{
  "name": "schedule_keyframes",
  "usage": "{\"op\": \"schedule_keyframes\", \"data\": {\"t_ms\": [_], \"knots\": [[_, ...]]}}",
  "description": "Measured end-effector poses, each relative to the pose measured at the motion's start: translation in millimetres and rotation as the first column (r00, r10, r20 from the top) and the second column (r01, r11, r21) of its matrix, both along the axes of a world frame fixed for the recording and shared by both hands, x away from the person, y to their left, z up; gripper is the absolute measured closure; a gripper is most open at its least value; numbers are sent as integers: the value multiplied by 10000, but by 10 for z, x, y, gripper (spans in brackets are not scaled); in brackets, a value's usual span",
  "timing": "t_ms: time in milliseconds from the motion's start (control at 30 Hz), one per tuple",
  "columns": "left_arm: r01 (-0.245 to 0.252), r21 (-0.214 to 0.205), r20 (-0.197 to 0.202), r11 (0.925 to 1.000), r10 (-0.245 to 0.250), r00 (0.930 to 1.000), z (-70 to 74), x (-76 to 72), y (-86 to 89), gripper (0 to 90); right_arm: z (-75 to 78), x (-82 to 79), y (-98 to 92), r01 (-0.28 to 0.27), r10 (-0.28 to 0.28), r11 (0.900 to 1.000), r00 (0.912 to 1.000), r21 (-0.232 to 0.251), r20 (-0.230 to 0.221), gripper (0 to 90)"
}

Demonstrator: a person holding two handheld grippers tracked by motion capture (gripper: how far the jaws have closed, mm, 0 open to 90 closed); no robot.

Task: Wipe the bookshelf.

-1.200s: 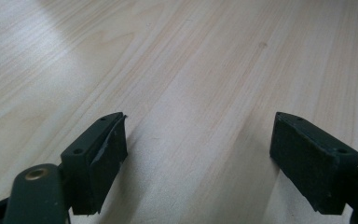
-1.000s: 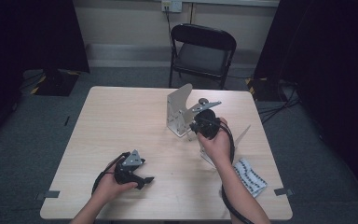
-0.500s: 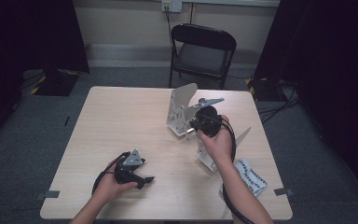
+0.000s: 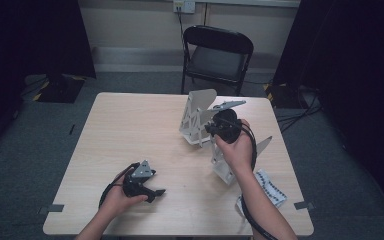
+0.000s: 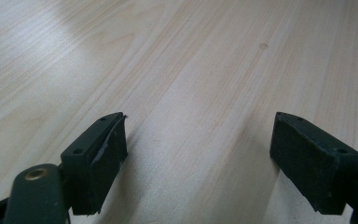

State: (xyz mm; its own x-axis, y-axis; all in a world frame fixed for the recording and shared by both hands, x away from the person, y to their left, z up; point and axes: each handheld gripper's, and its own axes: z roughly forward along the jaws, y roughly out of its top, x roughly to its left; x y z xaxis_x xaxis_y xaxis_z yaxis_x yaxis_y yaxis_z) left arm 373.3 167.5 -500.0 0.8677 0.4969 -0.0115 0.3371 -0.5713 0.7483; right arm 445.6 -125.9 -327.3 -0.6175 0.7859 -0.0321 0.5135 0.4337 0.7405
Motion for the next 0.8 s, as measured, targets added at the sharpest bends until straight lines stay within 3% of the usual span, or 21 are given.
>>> {"op": "schedule_keyframes", "data": {"t_ms": [433, 667, 800], "knots": [[15, 8, 2, 10000, -15, 10000, 0, 2, -1, 183, 68, -73, 96, -229, 227, 9997, 9995, 98, 211, 853], [13, 8, -3, 10000, -13, 10000, 0, 2, -1, 183, 77, -135, 252, -487, 480, 9984, 9986, 284, 232, 850], [20, 8, -11, 10000, -20, 10000, 0, 2, -1, 183, 55, -172, 333, -620, 616, 9980, 9978, 140, 243, 846]]}}
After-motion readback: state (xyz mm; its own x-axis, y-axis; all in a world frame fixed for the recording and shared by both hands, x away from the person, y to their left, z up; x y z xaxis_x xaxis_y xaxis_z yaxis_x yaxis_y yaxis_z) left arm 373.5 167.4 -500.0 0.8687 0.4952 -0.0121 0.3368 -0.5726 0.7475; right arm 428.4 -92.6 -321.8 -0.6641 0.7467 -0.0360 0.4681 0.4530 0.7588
